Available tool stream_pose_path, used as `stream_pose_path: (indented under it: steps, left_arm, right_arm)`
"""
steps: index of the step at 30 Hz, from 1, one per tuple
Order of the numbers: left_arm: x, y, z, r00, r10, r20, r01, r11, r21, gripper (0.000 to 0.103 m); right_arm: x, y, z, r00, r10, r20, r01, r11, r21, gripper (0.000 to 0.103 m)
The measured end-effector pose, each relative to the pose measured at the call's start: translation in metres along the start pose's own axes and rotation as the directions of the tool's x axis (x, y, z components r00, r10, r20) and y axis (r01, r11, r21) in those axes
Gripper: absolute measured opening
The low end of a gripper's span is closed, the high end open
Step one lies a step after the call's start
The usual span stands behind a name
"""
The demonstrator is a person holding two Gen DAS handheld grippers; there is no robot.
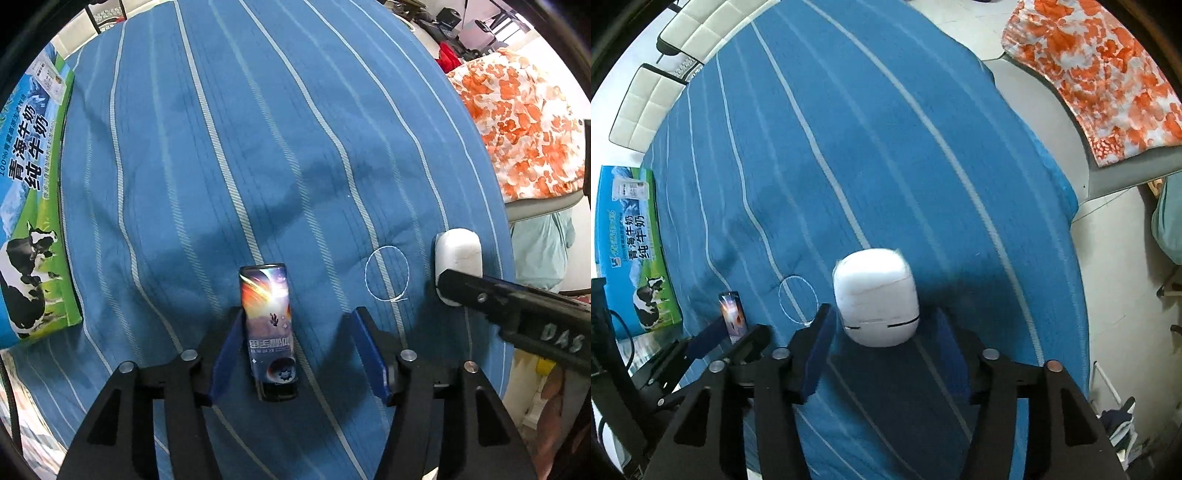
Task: Organize rigid objects
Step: 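Lift the printed can with the left tool while the right tool lifts the earbud case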
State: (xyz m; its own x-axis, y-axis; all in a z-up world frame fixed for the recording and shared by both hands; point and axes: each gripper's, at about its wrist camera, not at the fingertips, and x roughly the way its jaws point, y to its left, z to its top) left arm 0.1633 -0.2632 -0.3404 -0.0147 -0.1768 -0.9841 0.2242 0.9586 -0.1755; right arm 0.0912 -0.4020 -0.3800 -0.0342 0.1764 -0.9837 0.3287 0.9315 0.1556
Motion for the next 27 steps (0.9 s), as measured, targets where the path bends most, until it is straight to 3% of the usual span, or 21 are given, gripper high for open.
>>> stream_pose_path:
  steps: [1, 3, 6, 8, 9, 13, 15, 22, 27]
  left_arm:
    - [0.000, 0.001, 0.000, 1.000, 0.016, -0.001, -0.016, 1.000, -0.001, 0.048]
    - [-0.005, 0.008, -0.003, 0.998, 0.056, 0.003, -0.056, 0.998, 0.002, 0.024]
    - [-0.009, 0.027, -0.006, 1.000, 0.019, -0.004, -0.019, 0.998, -0.053, 0.023]
    - [-0.013, 0.041, -0.010, 1.000, 0.018, -0.017, -0.020, 0.995, -0.097, 0.023]
    - [-0.013, 0.047, -0.011, 1.000, 0.011, -0.020, -0.013, 0.994, -0.111, 0.023]
    - [-0.011, 0.055, -0.015, 1.000, -0.006, -0.026, 0.003, 0.993, -0.115, 0.025]
    - [-0.010, 0.054, -0.014, 0.999, -0.027, -0.028, 0.024, 0.993, -0.117, 0.035]
    - [-0.002, 0.026, -0.010, 0.996, 0.088, -0.026, -0.088, 0.995, -0.035, 0.037]
    - [0.004, 0.008, -0.006, 0.988, 0.152, -0.006, -0.152, 0.988, -0.017, 0.026]
  right_arm:
    - [0.002, 0.002, 0.001, 1.000, -0.003, -0.003, 0.003, 1.000, -0.005, 0.060]
    - [0.006, 0.007, 0.001, 1.000, -0.006, -0.011, 0.006, 1.000, -0.015, 0.060]
    - [0.011, 0.021, -0.002, 0.997, -0.073, 0.002, 0.073, 0.996, -0.048, 0.059]
    - [0.012, 0.029, -0.004, 0.992, -0.125, 0.015, 0.126, 0.990, -0.069, 0.049]
    - [0.012, 0.034, -0.005, 0.990, -0.140, 0.020, 0.141, 0.986, -0.084, 0.049]
    - [0.013, 0.043, -0.009, 0.995, -0.096, -0.022, 0.093, 0.989, -0.111, 0.049]
    - [0.013, 0.044, -0.009, 0.995, -0.100, -0.014, 0.098, 0.991, -0.093, 0.050]
    - [0.014, 0.069, -0.018, 0.978, -0.210, 0.014, 0.210, 0.969, -0.133, 0.050]
    - [0.011, 0.085, -0.025, 0.973, -0.231, 0.022, 0.231, 0.962, -0.148, 0.049]
